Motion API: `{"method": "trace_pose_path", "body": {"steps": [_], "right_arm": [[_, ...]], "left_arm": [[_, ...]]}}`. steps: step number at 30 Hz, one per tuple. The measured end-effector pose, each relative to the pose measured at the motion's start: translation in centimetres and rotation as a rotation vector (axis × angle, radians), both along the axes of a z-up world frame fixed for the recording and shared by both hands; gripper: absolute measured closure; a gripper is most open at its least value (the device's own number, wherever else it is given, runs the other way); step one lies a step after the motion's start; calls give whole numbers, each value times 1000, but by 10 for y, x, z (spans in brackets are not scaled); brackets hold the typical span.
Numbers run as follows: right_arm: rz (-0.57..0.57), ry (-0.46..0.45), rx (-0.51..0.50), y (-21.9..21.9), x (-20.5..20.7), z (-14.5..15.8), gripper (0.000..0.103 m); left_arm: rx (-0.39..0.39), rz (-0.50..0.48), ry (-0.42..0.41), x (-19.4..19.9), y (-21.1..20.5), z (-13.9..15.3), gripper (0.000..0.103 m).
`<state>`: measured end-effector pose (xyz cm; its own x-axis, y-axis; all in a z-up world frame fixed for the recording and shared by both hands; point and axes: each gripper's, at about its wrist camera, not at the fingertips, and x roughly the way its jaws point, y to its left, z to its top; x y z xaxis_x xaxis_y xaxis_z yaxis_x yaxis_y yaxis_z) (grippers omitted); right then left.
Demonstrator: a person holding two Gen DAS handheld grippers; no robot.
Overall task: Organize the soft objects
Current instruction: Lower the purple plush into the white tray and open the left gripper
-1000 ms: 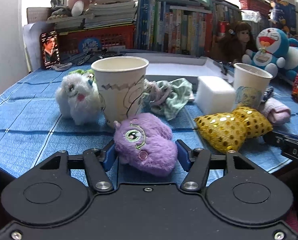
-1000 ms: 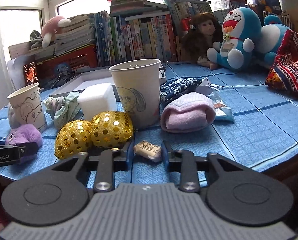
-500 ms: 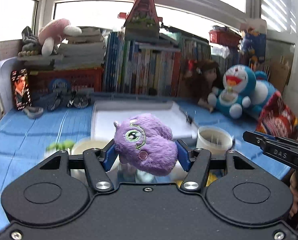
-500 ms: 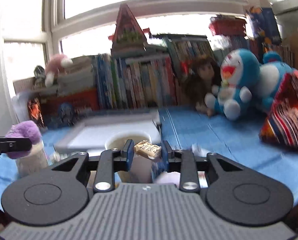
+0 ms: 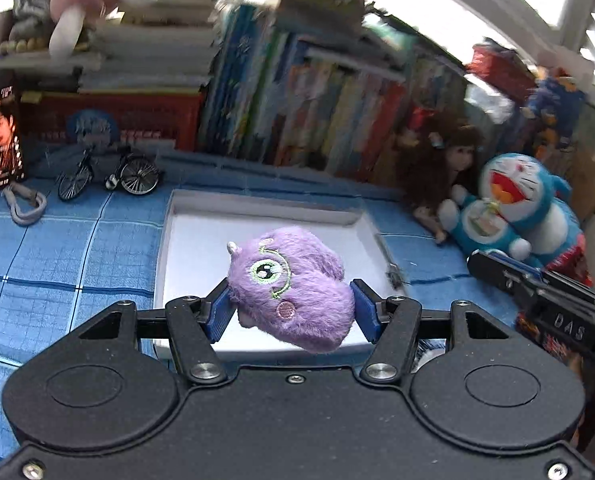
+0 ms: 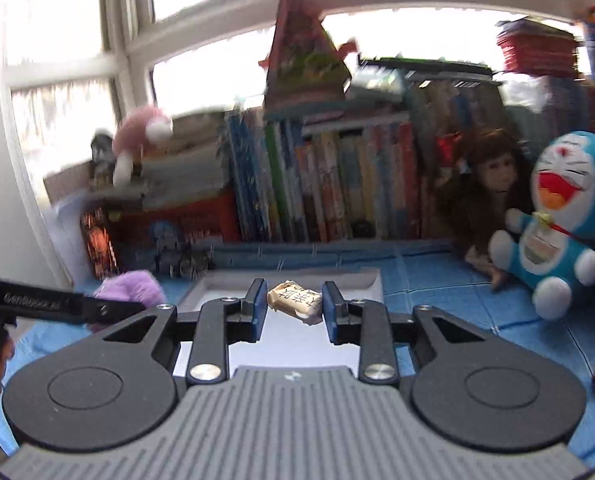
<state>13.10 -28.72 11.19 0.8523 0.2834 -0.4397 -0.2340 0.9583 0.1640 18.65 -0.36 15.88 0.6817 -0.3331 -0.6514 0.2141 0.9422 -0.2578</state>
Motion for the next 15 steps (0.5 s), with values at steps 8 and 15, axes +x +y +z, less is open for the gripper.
{"method": "trace_pose_path", "body": {"steps": [8, 15], "right_arm": [[15, 235, -48, 5, 74, -27, 68], [-14, 361, -66, 2, 111, -48, 68]], "left_arm": [[60, 57, 155, 71, -13, -33, 44], [92, 89, 223, 106, -21, -58, 44]]}}
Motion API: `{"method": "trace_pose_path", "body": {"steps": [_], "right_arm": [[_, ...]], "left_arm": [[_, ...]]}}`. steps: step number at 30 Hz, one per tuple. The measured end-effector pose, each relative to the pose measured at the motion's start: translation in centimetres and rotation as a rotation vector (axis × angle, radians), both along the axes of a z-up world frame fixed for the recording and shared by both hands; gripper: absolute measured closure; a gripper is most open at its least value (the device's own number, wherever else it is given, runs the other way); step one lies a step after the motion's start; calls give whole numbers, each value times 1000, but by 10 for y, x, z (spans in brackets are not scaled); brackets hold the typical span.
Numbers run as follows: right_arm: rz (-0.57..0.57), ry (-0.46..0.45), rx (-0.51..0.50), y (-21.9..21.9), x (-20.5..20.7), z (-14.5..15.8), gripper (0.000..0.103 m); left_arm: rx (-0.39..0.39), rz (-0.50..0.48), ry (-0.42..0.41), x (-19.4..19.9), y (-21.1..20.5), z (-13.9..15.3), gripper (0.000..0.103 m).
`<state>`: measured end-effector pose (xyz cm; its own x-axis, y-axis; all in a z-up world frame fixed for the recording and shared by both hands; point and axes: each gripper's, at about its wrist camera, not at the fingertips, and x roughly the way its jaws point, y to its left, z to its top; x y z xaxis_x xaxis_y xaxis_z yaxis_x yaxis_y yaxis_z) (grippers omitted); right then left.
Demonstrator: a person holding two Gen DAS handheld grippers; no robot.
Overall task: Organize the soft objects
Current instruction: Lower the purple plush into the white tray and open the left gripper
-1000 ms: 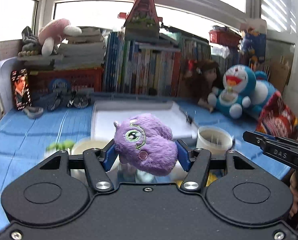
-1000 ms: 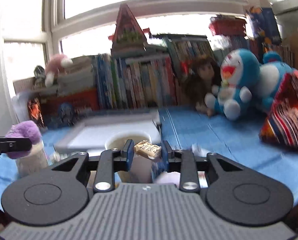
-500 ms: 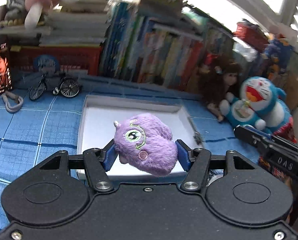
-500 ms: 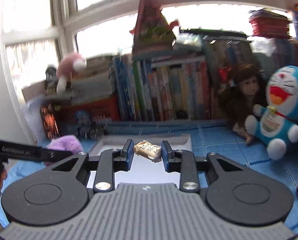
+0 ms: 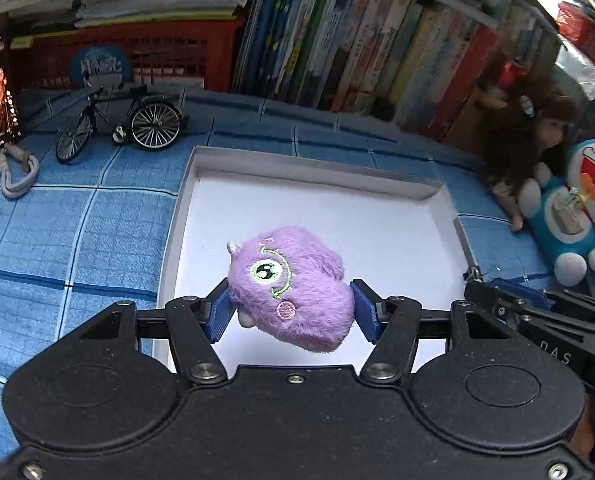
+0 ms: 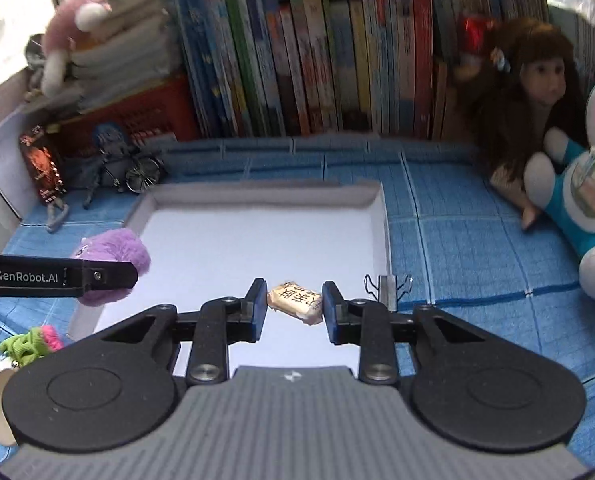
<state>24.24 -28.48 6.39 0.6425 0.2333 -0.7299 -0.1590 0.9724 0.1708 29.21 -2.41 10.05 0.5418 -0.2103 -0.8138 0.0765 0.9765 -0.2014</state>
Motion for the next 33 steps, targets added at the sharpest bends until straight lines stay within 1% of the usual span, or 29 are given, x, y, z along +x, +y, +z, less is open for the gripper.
{"method": "trace_pose_path", "body": {"steps": [8, 12, 15, 24, 27, 29, 31, 33], "right_arm": [[0, 111, -29, 9, 24, -13, 67], [4, 148, -45, 14, 33, -20, 66], [3, 168, -53, 16, 37, -23, 64], [-5, 198, -64, 19, 44, -30, 64], [-8, 191, -66, 19, 44, -30, 49], [-9, 185, -58, 20, 43, -28, 47], [-13, 177, -55, 19, 41, -26, 42], [-11, 167, -54, 20, 38, -22, 41]], "left_arm": [[12, -4, 64, 17, -6, -17, 44], [21, -5, 86, 22, -9, -25, 44], [23, -1, 101, 25, -10, -30, 44], [32, 12, 143, 30, -8, -42, 43], [23, 19, 149, 30, -6, -44, 40], [19, 22, 149, 30, -5, -44, 39], [15, 16, 138, 27, -4, -41, 35], [18, 14, 123, 24, -4, -37, 31]]}}
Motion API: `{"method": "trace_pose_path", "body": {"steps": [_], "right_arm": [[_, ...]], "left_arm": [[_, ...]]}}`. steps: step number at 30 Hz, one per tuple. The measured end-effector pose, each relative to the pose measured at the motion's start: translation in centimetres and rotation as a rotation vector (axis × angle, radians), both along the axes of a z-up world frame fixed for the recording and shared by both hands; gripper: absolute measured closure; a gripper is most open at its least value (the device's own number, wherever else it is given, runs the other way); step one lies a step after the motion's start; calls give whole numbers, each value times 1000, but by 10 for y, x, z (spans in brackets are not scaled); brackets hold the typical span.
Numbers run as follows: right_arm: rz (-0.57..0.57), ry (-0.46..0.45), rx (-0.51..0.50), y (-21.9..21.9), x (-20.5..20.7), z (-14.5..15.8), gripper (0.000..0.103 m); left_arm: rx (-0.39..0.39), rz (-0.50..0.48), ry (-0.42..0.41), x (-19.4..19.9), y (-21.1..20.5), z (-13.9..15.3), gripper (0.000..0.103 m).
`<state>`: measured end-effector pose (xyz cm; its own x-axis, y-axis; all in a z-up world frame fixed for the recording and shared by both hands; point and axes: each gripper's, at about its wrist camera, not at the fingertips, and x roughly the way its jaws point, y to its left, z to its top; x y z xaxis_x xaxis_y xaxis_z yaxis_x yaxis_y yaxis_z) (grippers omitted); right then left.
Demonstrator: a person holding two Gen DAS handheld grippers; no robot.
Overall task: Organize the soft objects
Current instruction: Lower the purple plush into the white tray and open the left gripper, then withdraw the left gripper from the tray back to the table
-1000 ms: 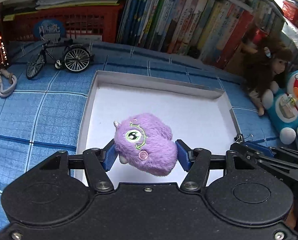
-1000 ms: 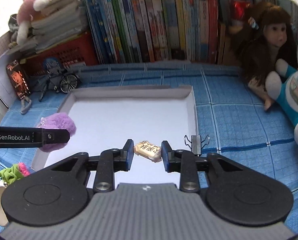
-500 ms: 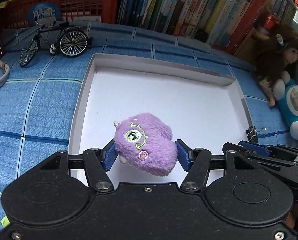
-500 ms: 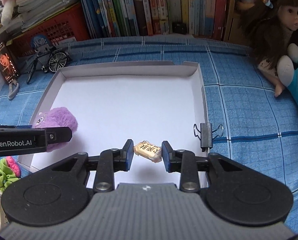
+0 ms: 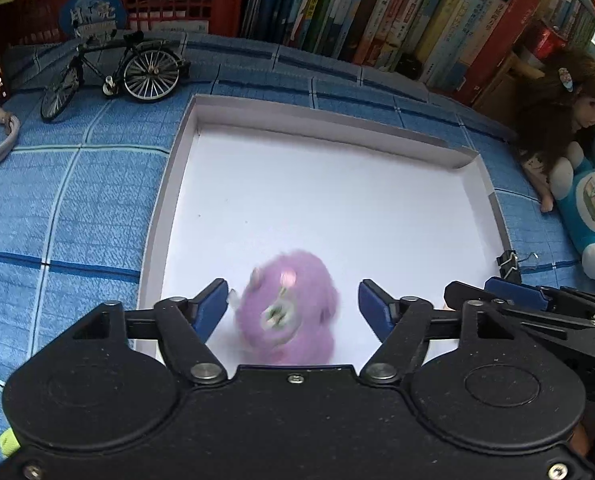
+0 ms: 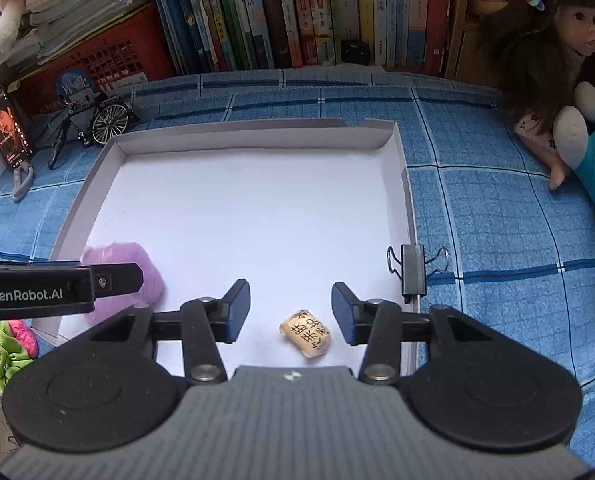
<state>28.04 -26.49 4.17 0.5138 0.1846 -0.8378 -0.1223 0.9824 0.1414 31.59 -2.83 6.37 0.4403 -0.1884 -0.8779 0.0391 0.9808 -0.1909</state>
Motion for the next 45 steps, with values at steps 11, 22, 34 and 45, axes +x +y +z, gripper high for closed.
{"method": "trace_pose_path", "body": {"steps": [11, 22, 34, 45], "right_arm": [[52, -139, -59, 12, -41, 38, 25], [79, -259, -40, 5, -99, 66, 18], [111, -415, -10, -5, -173, 74, 13], [99, -500, 22, -15, -213, 62, 7]], "left_arm": [[4, -60, -120, -44, 0, 37, 23], [-16, -110, -229, -107, 8, 69, 21], [-28, -176, -412, -192, 8, 84, 15], [5, -233, -586, -258, -2, 77, 10]]}}
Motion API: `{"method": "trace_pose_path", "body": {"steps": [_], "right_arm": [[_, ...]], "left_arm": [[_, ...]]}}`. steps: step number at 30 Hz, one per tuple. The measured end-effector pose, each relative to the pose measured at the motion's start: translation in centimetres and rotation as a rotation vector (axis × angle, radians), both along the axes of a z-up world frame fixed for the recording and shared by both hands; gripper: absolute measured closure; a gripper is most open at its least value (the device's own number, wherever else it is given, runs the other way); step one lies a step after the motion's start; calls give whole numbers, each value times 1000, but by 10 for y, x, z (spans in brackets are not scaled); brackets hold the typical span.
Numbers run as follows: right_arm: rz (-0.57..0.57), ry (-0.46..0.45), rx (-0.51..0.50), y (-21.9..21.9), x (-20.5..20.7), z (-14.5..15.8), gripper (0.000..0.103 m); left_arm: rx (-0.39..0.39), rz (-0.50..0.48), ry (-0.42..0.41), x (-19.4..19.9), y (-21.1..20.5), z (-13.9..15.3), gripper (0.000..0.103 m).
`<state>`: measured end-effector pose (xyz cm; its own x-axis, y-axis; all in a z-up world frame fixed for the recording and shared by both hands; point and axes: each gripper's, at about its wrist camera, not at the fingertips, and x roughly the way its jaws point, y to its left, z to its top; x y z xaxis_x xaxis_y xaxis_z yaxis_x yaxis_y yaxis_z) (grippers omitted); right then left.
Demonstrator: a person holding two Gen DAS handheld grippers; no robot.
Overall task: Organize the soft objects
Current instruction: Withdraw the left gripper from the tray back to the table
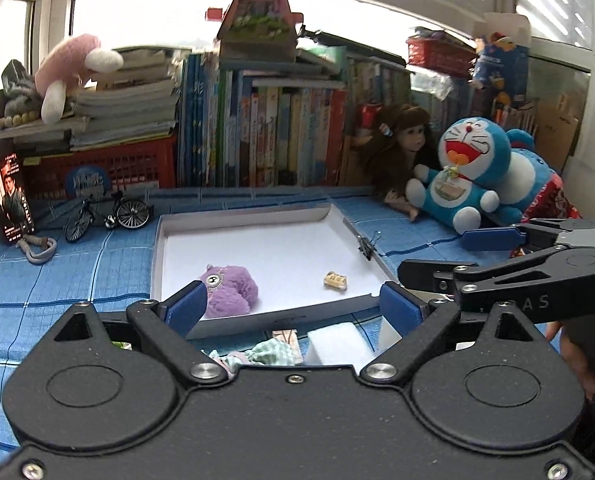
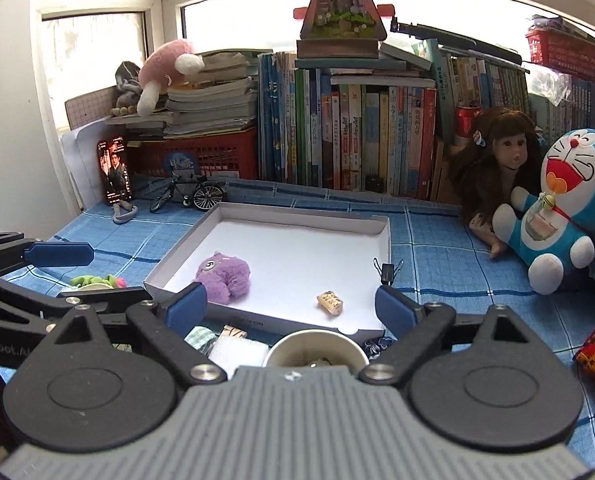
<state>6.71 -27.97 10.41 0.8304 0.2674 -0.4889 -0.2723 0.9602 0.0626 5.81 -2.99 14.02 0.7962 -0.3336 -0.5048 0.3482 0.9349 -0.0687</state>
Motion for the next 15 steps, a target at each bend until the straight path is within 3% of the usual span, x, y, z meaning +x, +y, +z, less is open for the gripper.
{"method": "trace_pose_path", "body": {"steps": [12, 15], "right_arm": [[-4, -193, -126, 5, -48, -27, 1], [0, -201, -126, 3, -56, -36, 1]], "left_arm": [[-60, 23, -44, -45, 2, -38, 7], [-64, 31, -44, -56, 3, -51, 7]]}}
